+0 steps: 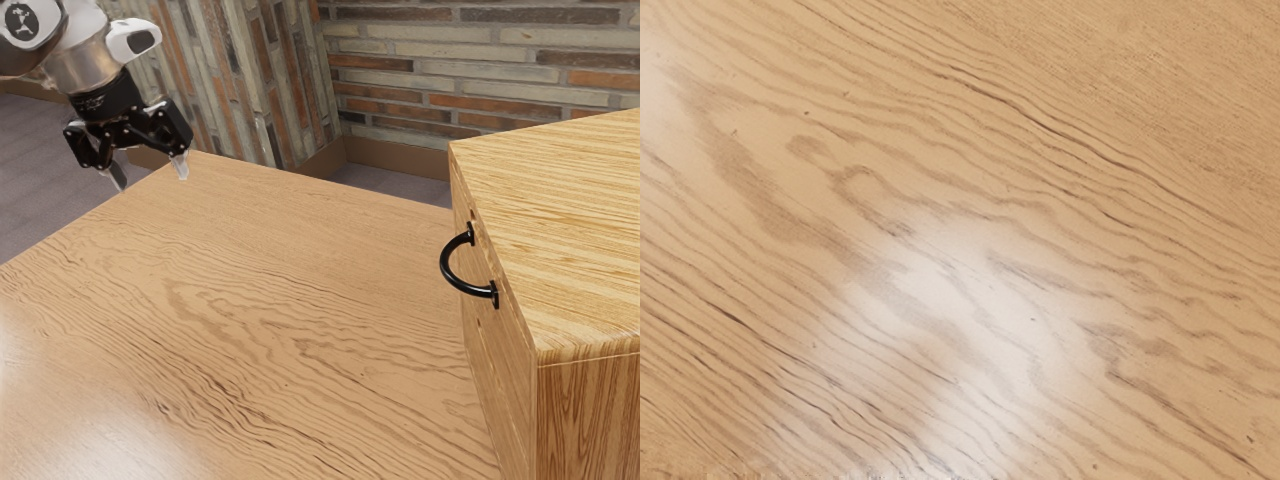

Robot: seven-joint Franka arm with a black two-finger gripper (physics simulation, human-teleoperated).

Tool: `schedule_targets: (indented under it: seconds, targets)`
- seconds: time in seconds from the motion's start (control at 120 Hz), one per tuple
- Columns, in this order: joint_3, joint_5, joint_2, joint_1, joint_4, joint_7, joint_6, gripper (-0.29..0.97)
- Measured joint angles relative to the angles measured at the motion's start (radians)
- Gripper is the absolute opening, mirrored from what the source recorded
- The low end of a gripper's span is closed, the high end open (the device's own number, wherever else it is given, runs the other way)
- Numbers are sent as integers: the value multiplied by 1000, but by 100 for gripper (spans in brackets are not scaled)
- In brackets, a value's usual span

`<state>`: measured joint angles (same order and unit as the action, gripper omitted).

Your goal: Pull the drawer handle with one arm to open the drawer

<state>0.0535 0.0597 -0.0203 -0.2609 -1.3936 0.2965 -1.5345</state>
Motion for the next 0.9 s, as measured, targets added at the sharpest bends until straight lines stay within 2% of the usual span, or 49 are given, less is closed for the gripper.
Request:
schedule_targets:
  seconds: [0.083,0.217,0.383,0.533,0.708,0.9]
  targets:
    - [0,62,1,2,-103,78,-120,68]
    - [-1,121,1,83,-123,218,-265,68]
    - [-2,182,4,287,-144,354,-343,68]
    - [6,209,126,510,-316,442,-372,68]
    - [0,236,154,434,-348,510,-392,68]
    - [-7,238,132,487,-294,563,-397,68]
